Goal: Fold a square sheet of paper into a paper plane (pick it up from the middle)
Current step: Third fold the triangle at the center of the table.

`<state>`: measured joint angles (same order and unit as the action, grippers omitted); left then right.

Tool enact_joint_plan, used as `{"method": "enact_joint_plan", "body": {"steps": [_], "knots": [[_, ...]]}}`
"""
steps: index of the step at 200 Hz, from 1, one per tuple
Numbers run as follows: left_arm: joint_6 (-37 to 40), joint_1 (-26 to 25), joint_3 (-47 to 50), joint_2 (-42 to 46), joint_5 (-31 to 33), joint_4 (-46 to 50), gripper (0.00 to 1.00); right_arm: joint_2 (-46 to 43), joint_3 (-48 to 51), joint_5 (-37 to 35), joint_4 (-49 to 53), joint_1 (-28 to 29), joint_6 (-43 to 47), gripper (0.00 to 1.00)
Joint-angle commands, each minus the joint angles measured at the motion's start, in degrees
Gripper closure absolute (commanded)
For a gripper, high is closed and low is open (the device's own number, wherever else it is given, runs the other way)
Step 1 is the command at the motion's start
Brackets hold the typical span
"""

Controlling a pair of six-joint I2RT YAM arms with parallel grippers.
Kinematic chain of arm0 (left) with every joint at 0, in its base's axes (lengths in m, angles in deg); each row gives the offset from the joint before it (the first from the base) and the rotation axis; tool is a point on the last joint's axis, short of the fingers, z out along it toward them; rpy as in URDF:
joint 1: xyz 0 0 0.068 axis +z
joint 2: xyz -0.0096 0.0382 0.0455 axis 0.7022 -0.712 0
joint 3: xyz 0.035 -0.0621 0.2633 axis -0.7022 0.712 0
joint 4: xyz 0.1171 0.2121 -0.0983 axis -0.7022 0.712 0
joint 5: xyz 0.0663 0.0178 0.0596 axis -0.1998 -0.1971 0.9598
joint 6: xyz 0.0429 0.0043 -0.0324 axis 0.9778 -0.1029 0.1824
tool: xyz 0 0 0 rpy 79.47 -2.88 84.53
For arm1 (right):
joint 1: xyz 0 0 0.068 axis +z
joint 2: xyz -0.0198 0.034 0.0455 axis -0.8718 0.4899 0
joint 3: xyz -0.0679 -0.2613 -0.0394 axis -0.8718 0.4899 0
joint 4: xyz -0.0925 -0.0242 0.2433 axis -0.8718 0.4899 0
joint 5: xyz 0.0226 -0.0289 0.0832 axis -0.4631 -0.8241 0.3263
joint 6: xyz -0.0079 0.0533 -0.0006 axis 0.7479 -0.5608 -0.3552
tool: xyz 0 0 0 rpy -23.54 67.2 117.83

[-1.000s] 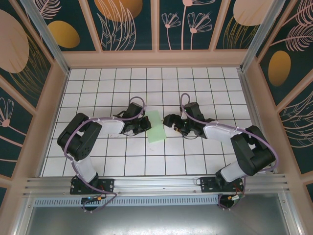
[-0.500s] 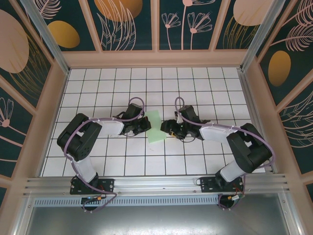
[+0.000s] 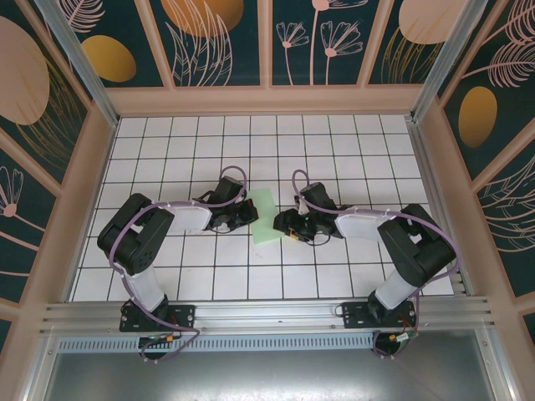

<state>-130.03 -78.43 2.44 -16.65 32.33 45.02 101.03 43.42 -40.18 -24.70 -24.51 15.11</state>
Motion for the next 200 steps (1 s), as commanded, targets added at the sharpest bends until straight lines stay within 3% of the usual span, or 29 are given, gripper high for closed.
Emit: {"method": "enact_joint_plan", "body": {"steps": [1, 76, 133, 200], "knots": [[0.05, -0.32, 2.08, -2.14, 2.01, 4.01, 0.98, 1.12, -1.72, 1.84, -0.61, 0.53, 0.82, 0.43], [-0.1, -0.35, 2.12, -2.27, 1.83, 4.01, 0.98, -0.22, 0.11, 4.18, -5.48, 0.47, -2.42, 0.5], [-0.03, -0.29, 2.07, -2.36, 1.57, 3.86, 0.98, -3.36, 1.1, -0.02, -1.47, 0.22, -5.45, 0.66], [1.33, -0.33, 0.07, 0.48, 0.83, 2.86, 0.97, -0.9, 0.2, 1.31, 0.07, -0.01, -6.49, 0.93]]}}
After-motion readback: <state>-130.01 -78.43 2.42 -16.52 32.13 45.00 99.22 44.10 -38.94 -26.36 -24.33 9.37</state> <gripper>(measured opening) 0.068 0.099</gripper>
